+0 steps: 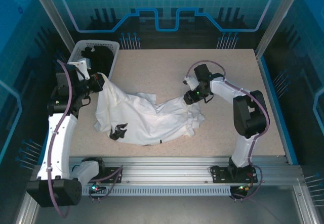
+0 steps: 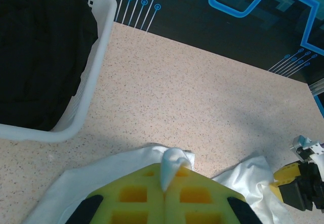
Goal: Fold the inside-out t-shirt
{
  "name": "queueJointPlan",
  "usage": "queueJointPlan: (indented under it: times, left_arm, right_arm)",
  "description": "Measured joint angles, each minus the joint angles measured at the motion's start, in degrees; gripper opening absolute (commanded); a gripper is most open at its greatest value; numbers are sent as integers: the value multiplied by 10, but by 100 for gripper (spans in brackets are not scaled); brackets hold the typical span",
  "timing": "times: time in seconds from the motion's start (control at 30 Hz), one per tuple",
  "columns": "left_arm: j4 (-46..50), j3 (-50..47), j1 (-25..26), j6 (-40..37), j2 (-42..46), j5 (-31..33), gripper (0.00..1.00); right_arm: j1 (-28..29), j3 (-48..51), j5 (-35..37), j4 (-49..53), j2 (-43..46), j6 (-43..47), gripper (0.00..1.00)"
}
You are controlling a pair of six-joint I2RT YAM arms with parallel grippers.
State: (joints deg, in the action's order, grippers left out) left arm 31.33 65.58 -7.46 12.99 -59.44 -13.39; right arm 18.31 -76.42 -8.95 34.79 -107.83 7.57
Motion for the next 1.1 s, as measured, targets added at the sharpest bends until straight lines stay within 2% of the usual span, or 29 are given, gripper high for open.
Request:
queueJointPlan:
  times: [0.83,1.1]
  left_arm:
    - [-3,-2,0,0,1,-9,0]
    - [-3,-2,0,0,0,-11,0]
  right_arm:
    - [17,27,57,3,4,58,49]
    - [20,-11,66,3,-23,71,46]
